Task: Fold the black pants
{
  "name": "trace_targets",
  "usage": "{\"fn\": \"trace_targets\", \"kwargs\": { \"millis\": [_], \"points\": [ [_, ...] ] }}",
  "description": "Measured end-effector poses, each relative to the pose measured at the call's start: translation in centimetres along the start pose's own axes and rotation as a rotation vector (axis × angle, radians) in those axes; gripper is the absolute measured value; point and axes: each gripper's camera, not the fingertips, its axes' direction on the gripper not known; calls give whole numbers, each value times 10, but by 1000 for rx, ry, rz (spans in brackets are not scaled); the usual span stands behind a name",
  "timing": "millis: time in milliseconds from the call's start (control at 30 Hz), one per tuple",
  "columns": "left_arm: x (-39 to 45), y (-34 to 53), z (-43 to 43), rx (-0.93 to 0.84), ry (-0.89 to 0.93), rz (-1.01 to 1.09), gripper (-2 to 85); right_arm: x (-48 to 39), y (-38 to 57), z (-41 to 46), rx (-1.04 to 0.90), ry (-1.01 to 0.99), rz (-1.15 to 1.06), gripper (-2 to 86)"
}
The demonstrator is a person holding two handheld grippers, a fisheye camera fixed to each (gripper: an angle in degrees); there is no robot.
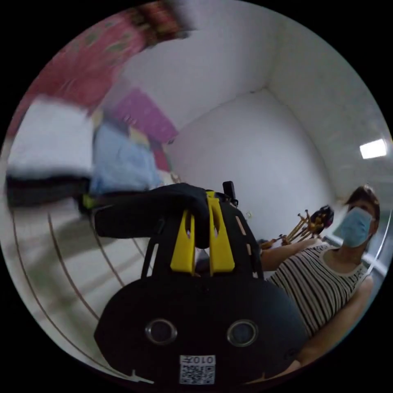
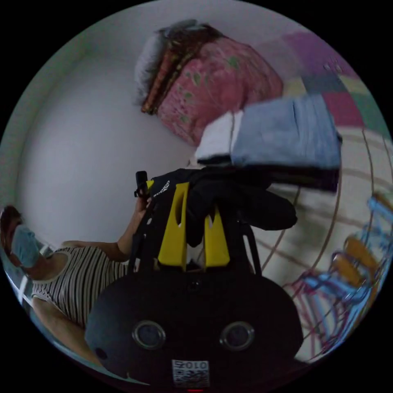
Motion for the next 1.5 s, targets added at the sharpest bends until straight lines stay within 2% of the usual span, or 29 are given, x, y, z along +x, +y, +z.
{"fn": "trace_targets", "kwargs": {
  "millis": [67,133,233,300,367,433,500,633,767,867,967,1100,1233,1400,1500],
  "points": [
    [31,-65,13,34,-47,175,86,-17,-34,-36,71,37,-120,76],
    [44,-102,24,53,-87,260,89,-34,-69,-73,151,92,-266,76],
    [35,-142,51,50,-154,281,89,-26,-98,-96,186,141,-350,76],
    [12,-154,74,26,-207,227,88,-1,-109,-96,169,155,-307,77],
    [-41,-157,114,-51,-270,44,84,38,-117,-85,100,187,-190,77],
    [-82,-149,146,-121,-271,-125,81,96,-116,-66,-21,199,44,77],
    [-106,-138,168,-151,-286,-242,79,122,-106,-59,-72,196,151,77],
    [-102,-136,185,-125,-212,-238,78,125,-88,-79,-7,38,160,76],
    [-59,-144,199,-137,-289,-123,79,99,-87,-90,-63,71,144,77],
    [-47,-138,215,-160,-348,-139,79,81,-80,-95,-95,101,154,81],
    [-52,-121,231,-164,-366,-248,77,72,-62,-97,-86,127,203,94],
    [-23,-98,232,-66,-416,-212,66,33,-19,-118,45,231,176,98],
    [31,-63,219,7,-597,-90,44,-16,50,-152,190,346,167,91],
    [105,-5,219,-10,-729,119,10,-93,151,-154,230,564,128,83],
    [152,37,233,-52,-788,208,2,-149,218,-127,199,595,109,73]
  ]
}}
